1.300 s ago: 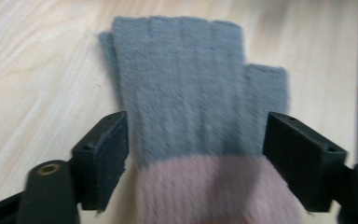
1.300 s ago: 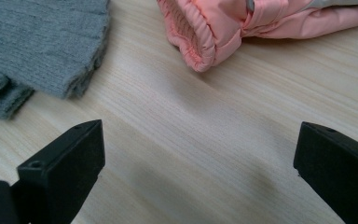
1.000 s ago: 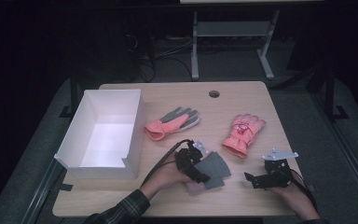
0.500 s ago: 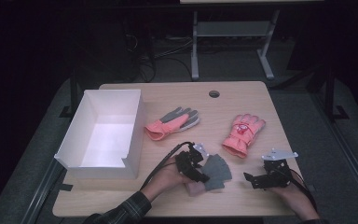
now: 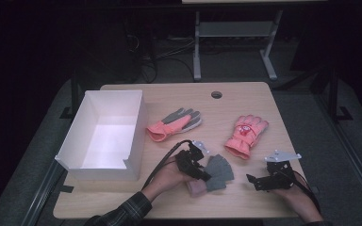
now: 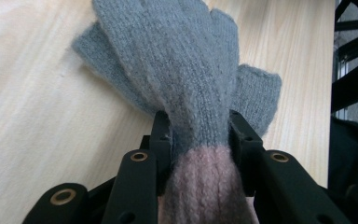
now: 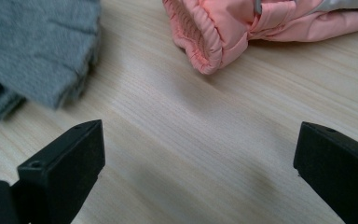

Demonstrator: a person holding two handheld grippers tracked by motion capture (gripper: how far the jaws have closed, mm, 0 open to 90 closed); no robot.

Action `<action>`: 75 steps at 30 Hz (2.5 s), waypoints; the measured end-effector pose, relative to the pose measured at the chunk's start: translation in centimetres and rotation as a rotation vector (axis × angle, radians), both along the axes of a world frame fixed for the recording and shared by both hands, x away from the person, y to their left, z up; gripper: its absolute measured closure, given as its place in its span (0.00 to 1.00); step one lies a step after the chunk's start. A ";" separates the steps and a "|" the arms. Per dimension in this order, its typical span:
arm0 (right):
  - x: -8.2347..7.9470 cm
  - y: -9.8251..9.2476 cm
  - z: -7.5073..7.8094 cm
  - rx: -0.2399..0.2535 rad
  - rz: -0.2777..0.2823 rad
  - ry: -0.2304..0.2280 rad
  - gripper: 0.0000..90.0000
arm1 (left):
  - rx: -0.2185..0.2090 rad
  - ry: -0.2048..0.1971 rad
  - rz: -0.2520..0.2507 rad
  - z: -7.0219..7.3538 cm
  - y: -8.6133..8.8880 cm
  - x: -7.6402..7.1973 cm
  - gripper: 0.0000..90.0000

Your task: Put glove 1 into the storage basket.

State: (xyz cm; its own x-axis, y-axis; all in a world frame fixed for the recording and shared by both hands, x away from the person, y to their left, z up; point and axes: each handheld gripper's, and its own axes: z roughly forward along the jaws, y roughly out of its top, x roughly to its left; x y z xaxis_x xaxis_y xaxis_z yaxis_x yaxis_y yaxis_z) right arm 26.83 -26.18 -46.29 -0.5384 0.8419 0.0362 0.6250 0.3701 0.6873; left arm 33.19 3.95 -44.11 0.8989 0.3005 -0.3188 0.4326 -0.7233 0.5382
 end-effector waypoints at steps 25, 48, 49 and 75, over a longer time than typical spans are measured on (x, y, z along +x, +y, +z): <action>0.0 0.0 0.0 0.012 -0.005 0.003 0.02 | -0.035 -0.039 0.109 7.2 3.5 0.3 0.76; 0.1 0.0 0.2 0.004 0.002 0.005 0.02 | -0.042 -0.120 0.212 14.3 8.5 1.6 0.76; 0.0 0.0 0.2 0.004 0.002 0.005 0.02 | -0.044 -0.127 0.218 14.6 8.9 1.7 0.76; -0.3 0.1 0.3 0.023 0.005 -0.004 0.02 | -0.078 -0.204 0.575 17.3 22.0 3.4 0.76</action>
